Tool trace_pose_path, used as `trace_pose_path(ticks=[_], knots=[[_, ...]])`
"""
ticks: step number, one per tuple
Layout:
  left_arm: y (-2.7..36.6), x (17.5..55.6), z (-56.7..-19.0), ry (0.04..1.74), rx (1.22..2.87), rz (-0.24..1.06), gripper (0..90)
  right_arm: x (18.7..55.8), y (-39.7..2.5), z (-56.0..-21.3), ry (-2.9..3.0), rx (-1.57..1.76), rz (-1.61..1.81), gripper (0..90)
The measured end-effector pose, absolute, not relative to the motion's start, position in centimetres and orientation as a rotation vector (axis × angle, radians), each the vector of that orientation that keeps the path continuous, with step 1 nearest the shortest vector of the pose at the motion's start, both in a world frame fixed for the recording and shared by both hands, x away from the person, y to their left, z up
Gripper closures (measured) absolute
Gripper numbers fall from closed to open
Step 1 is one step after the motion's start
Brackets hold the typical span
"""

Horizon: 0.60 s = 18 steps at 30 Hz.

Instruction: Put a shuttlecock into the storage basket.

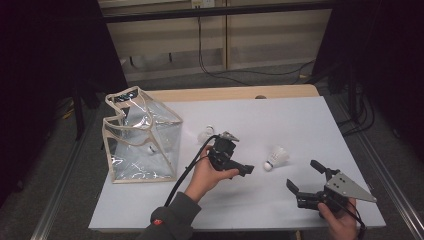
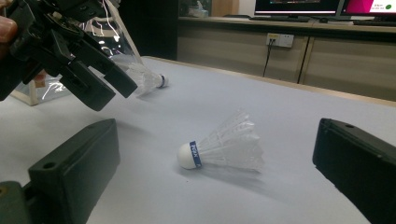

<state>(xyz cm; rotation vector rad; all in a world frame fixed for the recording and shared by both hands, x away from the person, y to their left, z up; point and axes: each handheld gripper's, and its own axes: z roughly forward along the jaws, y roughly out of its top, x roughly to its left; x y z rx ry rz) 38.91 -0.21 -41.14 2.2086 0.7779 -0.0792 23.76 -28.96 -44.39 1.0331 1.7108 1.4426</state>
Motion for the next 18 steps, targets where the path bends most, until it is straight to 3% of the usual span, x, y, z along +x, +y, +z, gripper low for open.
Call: trace_pose_path(ticks=[18], knots=[[-1.1,39.0,-42.2,0.757,2.207,-0.039,5.4,23.8,-29.0,-44.4,1.713,1.032,1.442,1.3]])
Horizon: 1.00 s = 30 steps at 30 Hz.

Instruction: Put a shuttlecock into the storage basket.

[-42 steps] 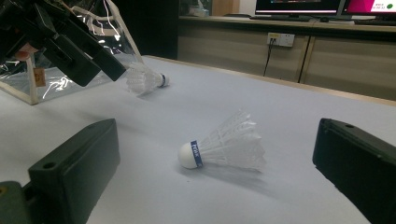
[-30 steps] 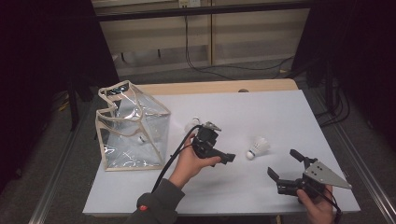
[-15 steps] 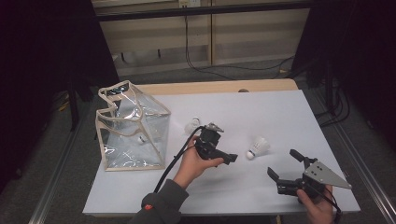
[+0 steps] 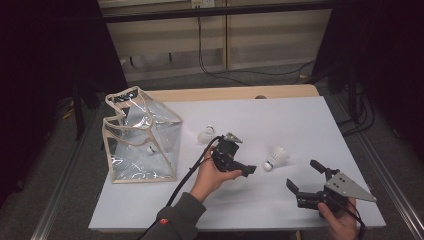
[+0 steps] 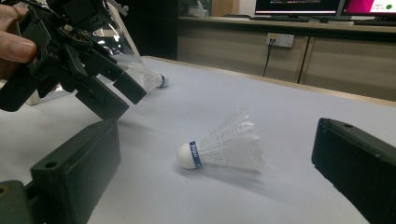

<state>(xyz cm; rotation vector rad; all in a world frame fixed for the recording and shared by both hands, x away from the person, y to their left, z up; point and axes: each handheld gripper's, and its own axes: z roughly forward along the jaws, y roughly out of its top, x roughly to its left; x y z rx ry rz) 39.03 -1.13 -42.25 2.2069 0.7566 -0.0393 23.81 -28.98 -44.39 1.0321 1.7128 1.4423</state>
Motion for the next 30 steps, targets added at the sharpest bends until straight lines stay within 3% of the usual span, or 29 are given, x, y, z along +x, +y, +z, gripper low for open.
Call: trace_pose_path(ticks=[17,30], knots=[[-2.5,39.0,-42.6,0.726,2.215,-0.023,6.7,23.8,-29.0,-44.4,1.714,1.032,1.442,1.3],[-3.2,39.1,-42.7,0.702,2.218,-0.022,12.8,23.8,-29.0,-44.3,1.713,1.031,1.442,1.3]])
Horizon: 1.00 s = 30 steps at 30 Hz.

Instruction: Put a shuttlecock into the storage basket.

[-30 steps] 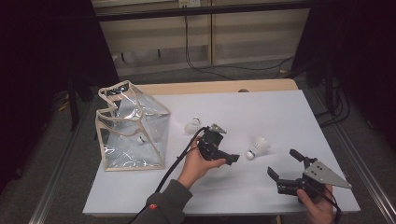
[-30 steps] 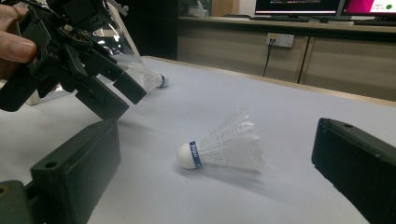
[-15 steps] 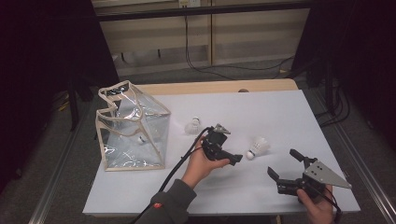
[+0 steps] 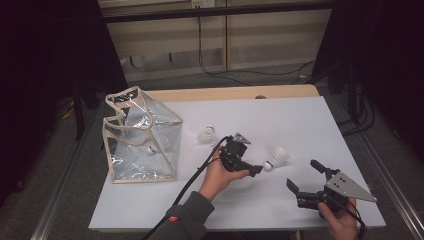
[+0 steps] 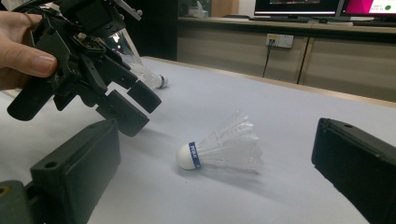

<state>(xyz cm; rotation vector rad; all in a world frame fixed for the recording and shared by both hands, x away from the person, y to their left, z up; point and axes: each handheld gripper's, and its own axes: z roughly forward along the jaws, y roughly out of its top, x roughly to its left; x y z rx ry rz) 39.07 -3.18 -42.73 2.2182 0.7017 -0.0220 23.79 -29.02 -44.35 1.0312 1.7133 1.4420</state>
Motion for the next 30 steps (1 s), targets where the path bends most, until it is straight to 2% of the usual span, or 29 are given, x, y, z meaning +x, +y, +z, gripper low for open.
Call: trace_pose_path(ticks=[16,30], knots=[[-4.3,39.0,-43.3,0.678,2.224,-0.006,18.7,23.8,-29.0,-44.4,1.712,1.031,1.444,1.3],[-6.1,38.6,-43.9,0.63,2.235,-0.028,29.9,23.8,-29.0,-44.4,1.711,1.032,1.447,1.3]])
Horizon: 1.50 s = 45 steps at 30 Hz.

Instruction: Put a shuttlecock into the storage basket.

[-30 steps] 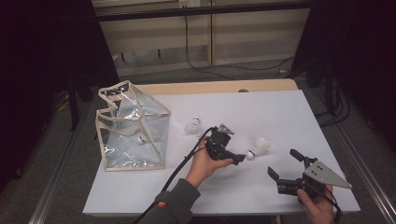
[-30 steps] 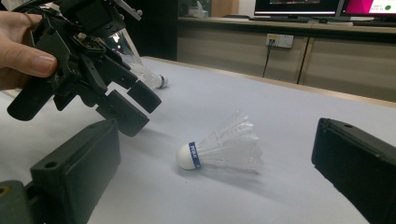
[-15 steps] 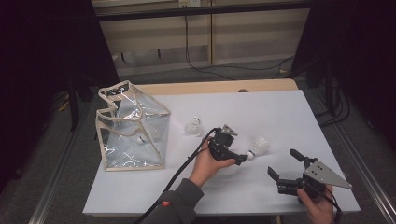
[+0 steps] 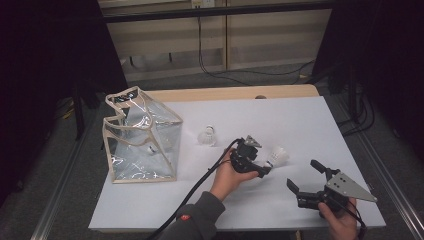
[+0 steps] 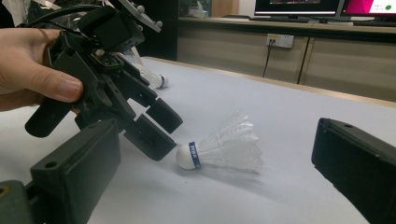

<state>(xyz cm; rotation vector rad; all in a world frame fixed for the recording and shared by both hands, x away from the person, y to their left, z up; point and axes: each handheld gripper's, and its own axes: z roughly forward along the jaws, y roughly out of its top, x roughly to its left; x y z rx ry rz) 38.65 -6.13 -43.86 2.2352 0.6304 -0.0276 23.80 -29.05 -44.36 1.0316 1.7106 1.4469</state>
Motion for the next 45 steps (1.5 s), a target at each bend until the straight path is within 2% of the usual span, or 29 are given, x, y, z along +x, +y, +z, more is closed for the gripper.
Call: trace_pose_path(ticks=[22,34,41,45], knots=[[-7.5,38.6,-44.6,0.599,2.251,-0.026,52.0,23.8,-29.1,-44.4,1.71,1.032,1.443,1.3],[-8.6,38.8,-45.0,0.589,2.264,-0.021,55.8,23.7,-29.2,-44.3,1.706,1.035,1.445,1.3],[-8.9,38.8,-45.1,0.597,2.265,-0.016,64.6,23.7,-29.2,-44.4,1.708,1.035,1.445,1.3],[-8.8,38.7,-45.0,0.606,2.267,-0.021,65.2,23.7,-29.2,-44.4,1.707,1.035,1.445,1.3]])
